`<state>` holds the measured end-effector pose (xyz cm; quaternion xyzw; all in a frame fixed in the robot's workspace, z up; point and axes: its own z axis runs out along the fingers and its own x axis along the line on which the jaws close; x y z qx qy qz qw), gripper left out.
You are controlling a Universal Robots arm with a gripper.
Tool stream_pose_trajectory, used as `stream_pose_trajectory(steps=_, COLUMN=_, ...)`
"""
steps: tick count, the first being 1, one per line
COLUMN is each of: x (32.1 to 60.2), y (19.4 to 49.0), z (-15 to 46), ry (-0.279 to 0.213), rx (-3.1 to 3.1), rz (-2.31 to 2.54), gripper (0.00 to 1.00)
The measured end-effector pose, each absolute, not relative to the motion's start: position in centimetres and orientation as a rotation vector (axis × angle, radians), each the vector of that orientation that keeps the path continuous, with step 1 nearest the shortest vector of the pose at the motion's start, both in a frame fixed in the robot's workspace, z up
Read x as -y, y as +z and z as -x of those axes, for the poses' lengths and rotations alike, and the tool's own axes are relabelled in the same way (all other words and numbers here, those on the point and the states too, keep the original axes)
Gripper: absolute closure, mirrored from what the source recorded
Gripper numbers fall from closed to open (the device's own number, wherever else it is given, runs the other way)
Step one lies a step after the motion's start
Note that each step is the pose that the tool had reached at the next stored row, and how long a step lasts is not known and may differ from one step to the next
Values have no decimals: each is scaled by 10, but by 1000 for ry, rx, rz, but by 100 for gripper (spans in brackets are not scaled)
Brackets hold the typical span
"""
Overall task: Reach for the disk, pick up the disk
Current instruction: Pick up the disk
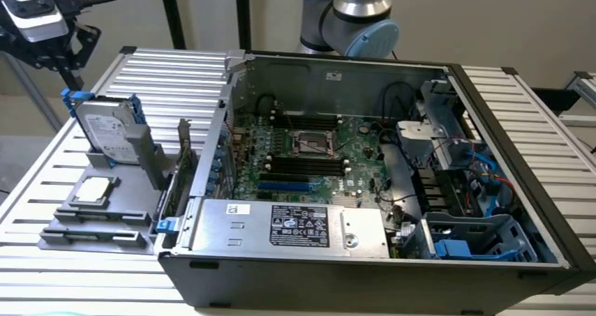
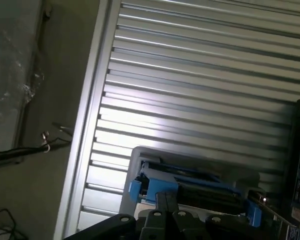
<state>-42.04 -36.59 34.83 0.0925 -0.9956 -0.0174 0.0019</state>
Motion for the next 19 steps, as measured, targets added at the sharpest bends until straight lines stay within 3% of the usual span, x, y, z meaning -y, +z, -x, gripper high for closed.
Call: stream_pose_trajectory(steps=19, x=366, y=350, z=420, ry=-53, rx=3021, rz=-822, gripper=89)
